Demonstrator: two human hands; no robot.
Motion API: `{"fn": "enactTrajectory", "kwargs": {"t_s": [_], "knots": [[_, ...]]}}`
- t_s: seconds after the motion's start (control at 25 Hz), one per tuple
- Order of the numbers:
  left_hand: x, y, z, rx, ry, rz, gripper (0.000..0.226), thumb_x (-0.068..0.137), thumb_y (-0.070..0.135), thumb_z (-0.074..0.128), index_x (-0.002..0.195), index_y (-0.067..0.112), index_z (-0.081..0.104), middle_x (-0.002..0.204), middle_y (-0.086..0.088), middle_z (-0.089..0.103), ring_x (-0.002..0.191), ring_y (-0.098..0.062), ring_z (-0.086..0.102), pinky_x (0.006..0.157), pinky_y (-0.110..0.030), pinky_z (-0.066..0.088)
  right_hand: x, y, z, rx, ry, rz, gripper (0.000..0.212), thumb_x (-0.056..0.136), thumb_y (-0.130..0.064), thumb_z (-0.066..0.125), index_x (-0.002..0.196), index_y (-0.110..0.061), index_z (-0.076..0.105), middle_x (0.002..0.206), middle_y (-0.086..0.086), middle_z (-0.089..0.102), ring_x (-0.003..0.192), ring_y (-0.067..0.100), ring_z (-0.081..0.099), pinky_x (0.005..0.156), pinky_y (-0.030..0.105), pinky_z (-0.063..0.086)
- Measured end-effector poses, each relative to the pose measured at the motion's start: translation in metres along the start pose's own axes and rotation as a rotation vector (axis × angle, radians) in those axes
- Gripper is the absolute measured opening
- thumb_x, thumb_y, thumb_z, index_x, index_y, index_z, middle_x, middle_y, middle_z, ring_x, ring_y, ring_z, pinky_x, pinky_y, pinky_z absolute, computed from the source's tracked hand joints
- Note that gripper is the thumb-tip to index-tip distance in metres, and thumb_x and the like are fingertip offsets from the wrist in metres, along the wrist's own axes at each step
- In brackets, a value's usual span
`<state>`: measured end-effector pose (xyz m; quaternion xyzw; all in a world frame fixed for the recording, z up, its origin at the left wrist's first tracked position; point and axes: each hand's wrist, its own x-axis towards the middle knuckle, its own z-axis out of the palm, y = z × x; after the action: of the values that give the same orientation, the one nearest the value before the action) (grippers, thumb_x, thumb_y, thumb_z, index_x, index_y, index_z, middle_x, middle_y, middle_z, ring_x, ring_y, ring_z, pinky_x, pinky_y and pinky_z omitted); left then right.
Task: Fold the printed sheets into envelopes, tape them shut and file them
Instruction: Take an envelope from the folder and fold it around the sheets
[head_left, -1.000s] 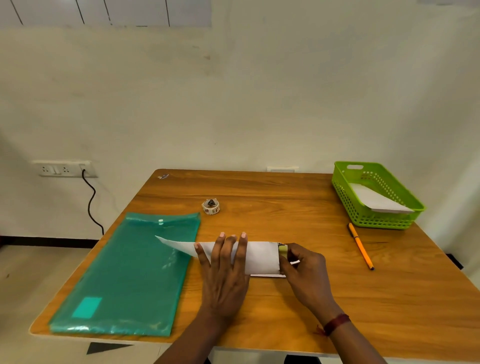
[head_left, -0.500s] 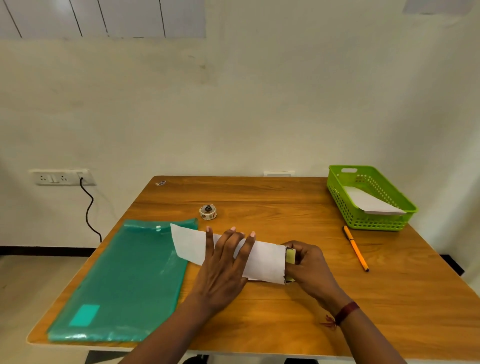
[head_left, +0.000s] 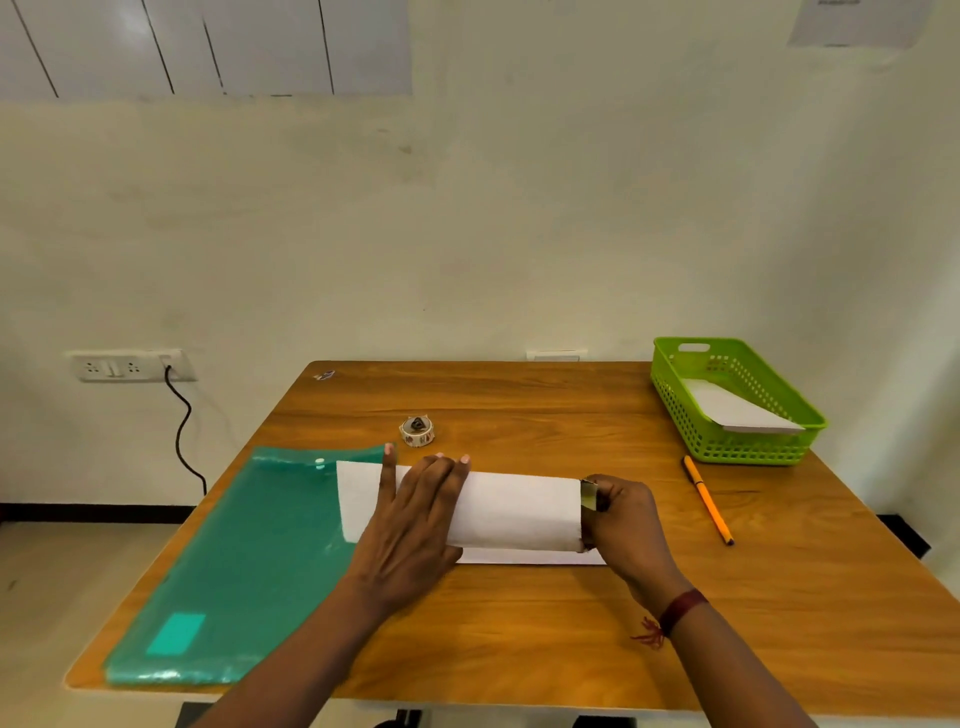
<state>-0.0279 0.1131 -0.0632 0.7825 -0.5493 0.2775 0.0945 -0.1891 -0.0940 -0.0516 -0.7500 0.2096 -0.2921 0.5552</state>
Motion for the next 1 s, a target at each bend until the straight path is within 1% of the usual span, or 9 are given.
{"fn": "enactTrajectory", "kwargs": {"t_s": [0.12, 0.2, 0.32, 0.44, 0.6, 0.68, 0.76, 0.88, 1.0], "knots": [[-0.006, -0.01, 0.0, -0.018, -0.093, -0.073, 0.103, 0.067, 0.048, 0.08, 0.148, 0.011, 0.03, 0.141, -0.01, 0.045, 0.132, -0.028, 0.042, 0.119, -0.06, 0.0, 0.004, 0.01, -0.006, 0.105, 0.003, 0.117, 0.003, 0.084, -0.009, 0.074, 0.086, -0.01, 0.074, 0.072, 0.012, 0.072, 0.058, 0.023, 0.065, 0.049, 0.031, 0.053], [-0.012, -0.016, 0.002, -0.051, -0.12, -0.128, 0.096, 0.075, 0.056, 0.073, 0.149, 0.013, 0.031, 0.144, -0.009, 0.047, 0.135, -0.028, 0.043, 0.118, -0.06, 0.001, 0.008, 0.02, -0.007, 0.069, 0.115, 0.118, 0.005, 0.086, -0.014, 0.073, 0.089, -0.011, 0.073, 0.073, 0.005, 0.073, 0.061, 0.019, 0.068, 0.052, 0.03, 0.055], [-0.019, -0.026, 0.007, -0.058, -0.159, -0.178, 0.088, 0.083, 0.062, 0.058, 0.151, 0.015, 0.028, 0.146, -0.008, 0.047, 0.137, -0.027, 0.043, 0.118, -0.06, -0.001, 0.011, 0.036, -0.011, -0.324, 0.244, -0.023, 0.01, 0.089, -0.017, 0.07, 0.098, -0.021, 0.072, 0.091, -0.007, 0.074, 0.08, 0.005, 0.066, 0.069, 0.023, 0.053], [-0.022, -0.033, 0.013, -0.04, -0.214, -0.189, 0.084, 0.086, 0.07, 0.042, 0.15, 0.016, 0.03, 0.143, -0.008, 0.05, 0.133, -0.028, 0.047, 0.116, -0.064, 0.002, 0.008, 0.051, -0.009, -0.682, 0.125, -0.13, 0.023, 0.092, -0.026, 0.064, 0.115, -0.027, 0.066, 0.117, -0.01, 0.066, 0.114, 0.009, 0.053, 0.088, 0.022, 0.044], [-0.025, -0.04, 0.022, 0.017, -0.25, -0.198, 0.081, 0.088, 0.071, 0.036, 0.147, 0.015, 0.038, 0.139, -0.01, 0.053, 0.128, -0.03, 0.05, 0.115, -0.067, 0.001, 0.007, 0.067, -0.004, -0.924, -0.131, -0.205, 0.049, 0.093, -0.058, 0.047, 0.135, -0.033, 0.049, 0.144, -0.011, 0.048, 0.143, 0.015, 0.028, 0.113, 0.037, 0.027], [-0.028, -0.041, 0.027, 0.026, -0.22, -0.22, 0.079, 0.088, 0.068, 0.039, 0.147, 0.014, 0.038, 0.139, -0.01, 0.053, 0.129, -0.029, 0.048, 0.114, -0.069, 0.002, 0.007, 0.071, -0.002, -0.971, -0.179, -0.215, 0.06, 0.09, -0.069, 0.036, 0.139, -0.035, 0.042, 0.147, -0.012, 0.043, 0.144, 0.014, 0.023, 0.117, 0.038, 0.019], [-0.031, -0.038, 0.032, 0.024, -0.184, -0.223, 0.077, 0.09, 0.064, 0.041, 0.147, 0.013, 0.037, 0.139, -0.01, 0.051, 0.13, -0.027, 0.045, 0.114, -0.07, 0.004, 0.005, 0.074, -0.001, -1.002, -0.162, -0.251, 0.062, 0.088, -0.072, 0.031, 0.137, -0.035, 0.044, 0.142, -0.012, 0.047, 0.14, 0.013, 0.029, 0.116, 0.037, 0.018], [-0.035, -0.036, 0.035, 0.027, -0.126, -0.231, 0.078, 0.09, 0.062, 0.044, 0.149, 0.013, 0.032, 0.141, -0.01, 0.049, 0.131, -0.027, 0.043, 0.113, -0.072, 0.004, 0.004, 0.074, 0.0, -1.037, -0.113, -0.285, 0.061, 0.089, -0.07, 0.031, 0.134, -0.034, 0.05, 0.129, -0.009, 0.052, 0.126, 0.013, 0.042, 0.113, 0.037, 0.026], [-0.036, -0.036, 0.033, 0.036, -0.09, -0.257, 0.078, 0.089, 0.062, 0.046, 0.149, 0.013, 0.033, 0.143, -0.011, 0.049, 0.132, -0.029, 0.044, 0.112, -0.073, 0.004, 0.005, 0.074, -0.001, -1.047, -0.082, -0.26, 0.057, 0.09, -0.067, 0.035, 0.132, -0.033, 0.054, 0.12, -0.007, 0.052, 0.115, 0.013, 0.045, 0.108, 0.037, 0.033]]}}
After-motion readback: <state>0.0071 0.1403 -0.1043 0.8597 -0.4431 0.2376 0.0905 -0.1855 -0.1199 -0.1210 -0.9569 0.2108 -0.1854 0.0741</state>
